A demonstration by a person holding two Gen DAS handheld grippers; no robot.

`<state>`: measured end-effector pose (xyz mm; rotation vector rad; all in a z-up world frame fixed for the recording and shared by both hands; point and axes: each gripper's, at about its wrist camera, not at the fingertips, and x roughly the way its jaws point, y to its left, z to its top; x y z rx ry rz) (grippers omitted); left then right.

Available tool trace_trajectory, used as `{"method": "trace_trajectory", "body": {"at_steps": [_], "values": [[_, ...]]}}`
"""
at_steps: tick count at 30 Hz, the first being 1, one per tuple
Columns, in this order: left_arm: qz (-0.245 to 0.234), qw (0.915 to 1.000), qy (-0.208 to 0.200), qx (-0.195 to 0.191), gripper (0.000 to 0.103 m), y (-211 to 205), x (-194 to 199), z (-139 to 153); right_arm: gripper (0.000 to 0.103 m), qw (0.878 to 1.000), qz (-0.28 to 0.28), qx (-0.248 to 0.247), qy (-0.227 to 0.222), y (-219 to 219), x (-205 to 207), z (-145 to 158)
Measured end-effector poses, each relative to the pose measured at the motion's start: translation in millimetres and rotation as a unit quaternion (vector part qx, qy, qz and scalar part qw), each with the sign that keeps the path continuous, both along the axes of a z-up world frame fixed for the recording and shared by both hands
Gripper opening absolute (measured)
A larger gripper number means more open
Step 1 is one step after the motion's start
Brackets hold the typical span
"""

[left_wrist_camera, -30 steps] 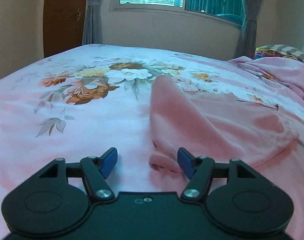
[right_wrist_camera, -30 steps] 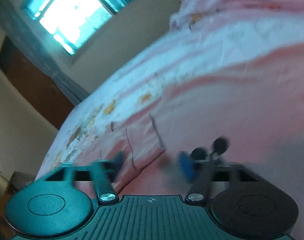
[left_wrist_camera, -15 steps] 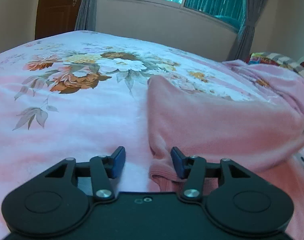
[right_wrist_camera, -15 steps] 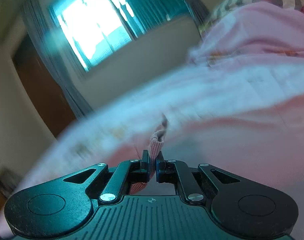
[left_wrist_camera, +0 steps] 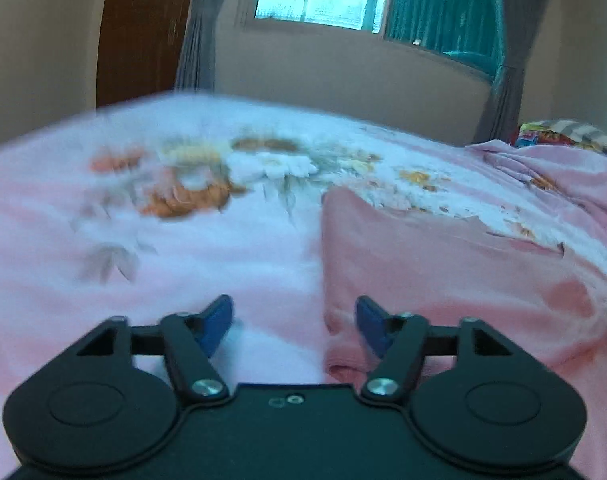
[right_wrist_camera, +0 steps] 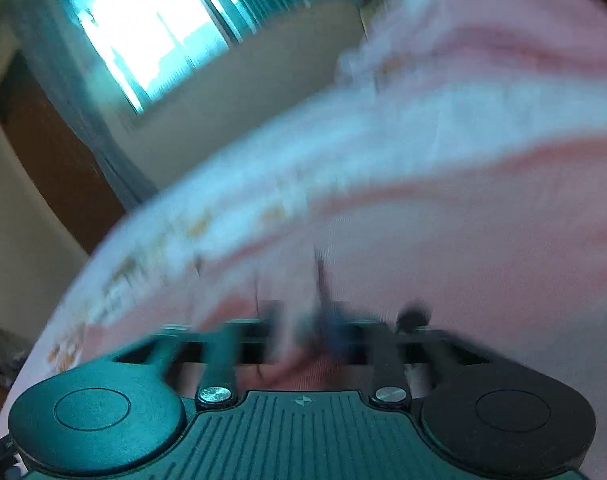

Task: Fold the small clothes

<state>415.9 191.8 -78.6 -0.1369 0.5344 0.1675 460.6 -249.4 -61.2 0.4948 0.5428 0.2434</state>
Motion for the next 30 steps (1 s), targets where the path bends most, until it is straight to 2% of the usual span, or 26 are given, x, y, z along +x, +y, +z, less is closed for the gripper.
{"method": "trace_trajectory", "body": {"at_steps": [1, 2, 3, 4, 5, 6, 7, 8, 9, 11, 13, 15, 17, 18, 20, 22, 25, 27, 28, 29, 30], "values": [[0.008, 0.9992, 0.038, 0.010, 0.076, -1, 7, -6, 0.090, 1.000, -0.001, -0.017, -0.011, -4, 1, -1], [0.008, 0.9985, 0.055, 0.001, 0.078, 1, 14, -11, 0.090, 0.999, 0.012, -0.032, 0.011, -5, 2, -4], [0.009, 0.9982, 0.059, -0.003, 0.079, 2, 18, -10, 0.090, 0.995, 0.039, -0.056, 0.075, -1, 16, -16], [0.008, 0.9977, 0.067, -0.003, 0.080, 3, 22, -9, 0.090, 0.990, 0.054, -0.090, 0.092, 6, 18, -21], [0.009, 0.9971, 0.075, 0.000, 0.079, 3, 24, -5, 0.090, 0.987, 0.058, -0.125, 0.080, 12, 14, -15], [0.009, 0.9975, 0.070, 0.006, 0.079, 1, 21, 1, 0.090, 0.987, 0.057, -0.135, 0.073, 13, 7, -8], [-0.008, 0.9983, 0.052, 0.025, 0.078, -2, 15, 2, 0.090, 0.990, 0.061, -0.118, 0.056, 8, -2, -2], [-0.011, 0.9970, 0.052, 0.056, 0.079, -7, 13, 0, 0.090, 0.992, 0.063, -0.100, 0.039, 2, -10, 1], [-0.004, 0.9958, 0.058, 0.070, 0.079, -10, 10, -2, 0.090, 0.994, 0.056, -0.095, 0.023, -3, -19, 5], [-0.001, 0.9986, 0.020, 0.050, 0.080, -11, -7, 5, 0.090, 0.995, 0.026, -0.100, -0.003, -18, -39, 11], [0.000, 0.9987, -0.004, 0.052, 0.080, -14, -22, 11, 0.090, 0.996, -0.010, -0.080, -0.025, -54, -65, 9], [-0.001, 0.9978, -0.009, 0.065, 0.080, -22, -26, 16, 0.081, 0.995, -0.053, -0.073, -0.034, -82, -72, 10], [-0.016, 0.9977, -0.014, 0.064, 0.080, -32, -27, 20, 0.049, 0.992, -0.110, -0.066, -0.023, -128, -87, 7], [-0.030, 0.9976, -0.020, 0.059, 0.080, -39, -26, 22, 0.047, 0.989, -0.133, -0.062, -0.018, -149, -94, 6], [-0.049, 0.9967, -0.033, 0.055, 0.080, -55, -22, 25, 0.047, 0.980, -0.190, -0.053, -0.016, -195, -110, 3], [-0.069, 0.9956, -0.037, 0.053, 0.080, -73, -14, 25, 0.047, 0.975, -0.221, -0.030, -0.009, -237, -124, 0], [-0.094, 0.9937, -0.015, 0.059, 0.080, -99, 0, 16, 0.054, 0.954, -0.298, 0.021, 0.007, -299, -143, -7], [-0.102, 0.9923, 0.009, 0.070, 0.080, -111, 4, 5, 0.054, 0.938, -0.344, 0.047, 0.005, -337, -150, -13], [-0.105, 0.9916, 0.014, 0.075, 0.080, -114, 2, 2, 0.057, 0.930, -0.363, 0.056, 0.008, -353, -149, -15], [-0.105, 0.9913, 0.013, 0.079, 0.080, -115, -2, 0, 0.067, 0.922, -0.380, 0.073, 0.016, -373, -151, -19], [-0.104, 0.9914, 0.011, 0.078, 0.080, -114, -6, -2, 0.070, 0.916, -0.388, 0.097, 0.031, -393, -152, -24]]}}
